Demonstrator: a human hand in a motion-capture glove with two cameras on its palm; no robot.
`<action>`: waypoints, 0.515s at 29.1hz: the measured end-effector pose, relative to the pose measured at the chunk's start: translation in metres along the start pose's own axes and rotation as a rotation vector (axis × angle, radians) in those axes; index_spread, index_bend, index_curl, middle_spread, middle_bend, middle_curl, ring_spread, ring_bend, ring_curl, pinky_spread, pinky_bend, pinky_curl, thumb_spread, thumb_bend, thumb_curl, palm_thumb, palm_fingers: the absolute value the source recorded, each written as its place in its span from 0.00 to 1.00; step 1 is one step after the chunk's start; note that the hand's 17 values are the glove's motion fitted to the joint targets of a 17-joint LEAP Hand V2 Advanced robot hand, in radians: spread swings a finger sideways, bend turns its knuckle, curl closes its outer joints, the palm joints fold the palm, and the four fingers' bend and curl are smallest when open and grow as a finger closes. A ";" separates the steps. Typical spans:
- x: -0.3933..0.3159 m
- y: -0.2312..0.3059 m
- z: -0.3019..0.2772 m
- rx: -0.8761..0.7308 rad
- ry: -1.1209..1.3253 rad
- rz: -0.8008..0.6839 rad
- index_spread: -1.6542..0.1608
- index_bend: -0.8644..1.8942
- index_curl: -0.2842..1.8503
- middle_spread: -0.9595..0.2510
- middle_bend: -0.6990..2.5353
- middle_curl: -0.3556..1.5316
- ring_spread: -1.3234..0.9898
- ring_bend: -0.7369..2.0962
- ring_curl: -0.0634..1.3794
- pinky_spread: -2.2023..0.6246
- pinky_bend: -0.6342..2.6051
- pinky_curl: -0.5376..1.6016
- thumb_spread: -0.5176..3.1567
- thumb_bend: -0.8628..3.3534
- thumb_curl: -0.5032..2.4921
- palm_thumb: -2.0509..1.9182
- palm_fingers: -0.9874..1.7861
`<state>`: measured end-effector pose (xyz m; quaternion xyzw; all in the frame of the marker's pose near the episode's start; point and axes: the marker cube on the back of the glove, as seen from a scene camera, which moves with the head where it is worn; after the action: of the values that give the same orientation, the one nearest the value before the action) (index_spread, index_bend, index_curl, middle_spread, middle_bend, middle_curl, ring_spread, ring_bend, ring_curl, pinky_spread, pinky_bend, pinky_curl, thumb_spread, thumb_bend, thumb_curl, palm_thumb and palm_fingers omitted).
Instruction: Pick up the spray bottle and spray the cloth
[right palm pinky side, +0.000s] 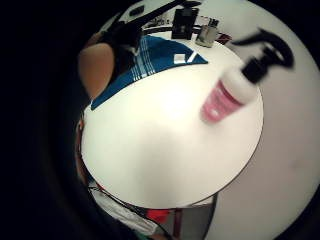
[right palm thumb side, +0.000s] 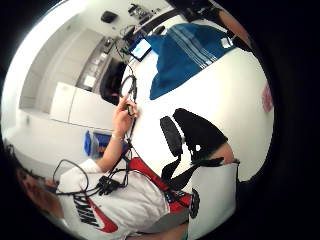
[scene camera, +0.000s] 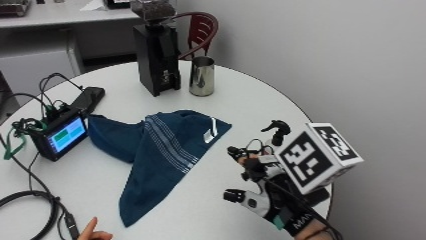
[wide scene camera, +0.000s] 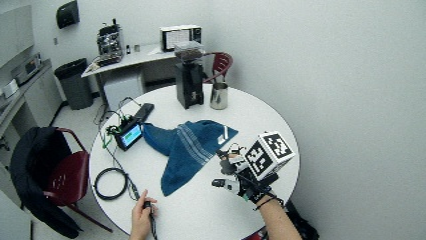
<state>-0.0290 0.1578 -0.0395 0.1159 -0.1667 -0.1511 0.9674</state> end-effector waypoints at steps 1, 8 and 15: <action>0.005 0.007 -0.005 0.021 -0.028 -0.001 0.70 0.36 0.23 0.76 0.33 0.37 0.58 0.39 0.24 0.85 0.32 0.40 0.45 0.22 0.25 0.67 0.56; 0.057 0.019 -0.035 0.147 -0.138 0.127 0.71 0.36 0.23 0.76 0.33 0.37 0.58 0.40 0.25 0.85 0.31 0.39 0.45 0.21 0.26 0.68 0.59; 0.126 0.004 -0.025 0.196 -0.211 0.340 0.71 0.35 0.23 0.75 0.33 0.38 0.57 0.41 0.27 0.84 0.30 0.40 0.44 0.21 0.26 0.69 0.62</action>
<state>0.0939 0.1242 -0.0249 0.1633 -0.2979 0.0200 0.9403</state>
